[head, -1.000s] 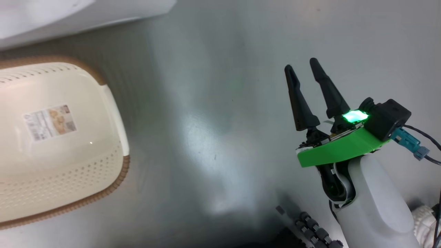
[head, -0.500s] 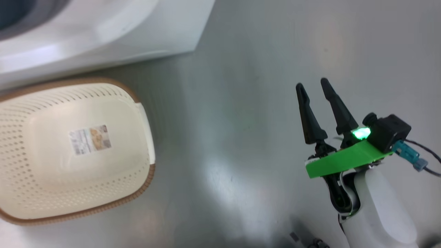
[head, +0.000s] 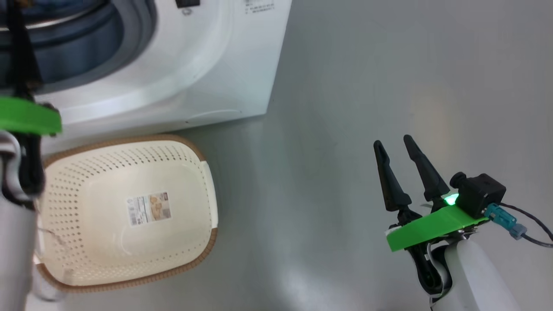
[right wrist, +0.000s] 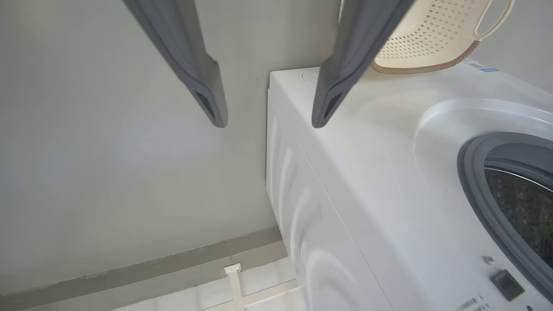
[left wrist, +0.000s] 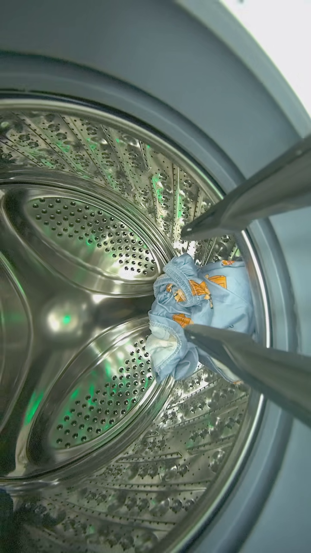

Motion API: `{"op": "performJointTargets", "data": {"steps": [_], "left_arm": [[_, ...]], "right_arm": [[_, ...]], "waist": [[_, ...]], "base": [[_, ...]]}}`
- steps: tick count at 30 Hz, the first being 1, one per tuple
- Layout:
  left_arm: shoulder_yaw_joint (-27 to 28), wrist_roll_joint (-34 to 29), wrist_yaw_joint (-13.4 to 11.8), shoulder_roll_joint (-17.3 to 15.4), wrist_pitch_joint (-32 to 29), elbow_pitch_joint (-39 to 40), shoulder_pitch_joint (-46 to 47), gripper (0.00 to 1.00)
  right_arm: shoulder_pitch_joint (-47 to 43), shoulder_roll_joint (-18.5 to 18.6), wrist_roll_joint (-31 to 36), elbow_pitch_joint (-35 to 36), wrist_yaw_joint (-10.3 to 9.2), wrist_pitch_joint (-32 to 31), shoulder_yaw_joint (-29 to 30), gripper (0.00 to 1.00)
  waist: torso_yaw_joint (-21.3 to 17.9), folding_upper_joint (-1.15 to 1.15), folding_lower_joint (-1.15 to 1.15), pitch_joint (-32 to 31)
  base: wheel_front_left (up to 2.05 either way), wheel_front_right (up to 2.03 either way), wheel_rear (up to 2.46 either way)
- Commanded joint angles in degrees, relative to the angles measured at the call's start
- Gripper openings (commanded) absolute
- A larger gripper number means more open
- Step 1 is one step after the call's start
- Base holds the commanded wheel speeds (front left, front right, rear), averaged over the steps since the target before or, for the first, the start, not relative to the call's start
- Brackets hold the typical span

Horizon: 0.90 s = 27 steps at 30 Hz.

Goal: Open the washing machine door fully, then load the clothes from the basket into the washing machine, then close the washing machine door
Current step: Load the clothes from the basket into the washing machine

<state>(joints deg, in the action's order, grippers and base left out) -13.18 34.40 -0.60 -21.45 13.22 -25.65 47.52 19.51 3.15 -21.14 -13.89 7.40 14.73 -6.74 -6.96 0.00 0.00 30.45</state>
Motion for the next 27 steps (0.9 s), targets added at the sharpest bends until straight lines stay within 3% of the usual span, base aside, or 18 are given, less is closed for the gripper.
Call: {"op": "performJointTargets", "data": {"steps": [1, 13, 27], "left_arm": [[1.9, 0.3, -0.8, -2.5, 0.5, 2.2, -1.9, 1.00], [4.7, -1.4, -4.2, 0.5, 1.7, 13.2, -20.3, 1.00], [11.7, -13.6, -7.0, 6.6, 1.8, 24.2, -42.2, 1.00]], "right_arm": [[-2.0, -0.3, 0.6, 1.0, 0.09, 0.3, -1.2, 1.00], [-5.6, -0.3, 1.8, -0.1, 0.09, 0.3, 0.1, 1.00], [-8.8, -0.3, 2.7, -0.6, 0.09, 0.3, 1.2, 1.00]], "waist": [[1.2, 0.00, 0.00, -3.4], [1.5, 0.00, 0.00, -11.7], [1.4, 0.00, 0.00, -20.4]], "base": [[0.00, 0.00, 0.00], [0.00, 0.00, 0.00], [0.00, 0.00, 0.00]]}}
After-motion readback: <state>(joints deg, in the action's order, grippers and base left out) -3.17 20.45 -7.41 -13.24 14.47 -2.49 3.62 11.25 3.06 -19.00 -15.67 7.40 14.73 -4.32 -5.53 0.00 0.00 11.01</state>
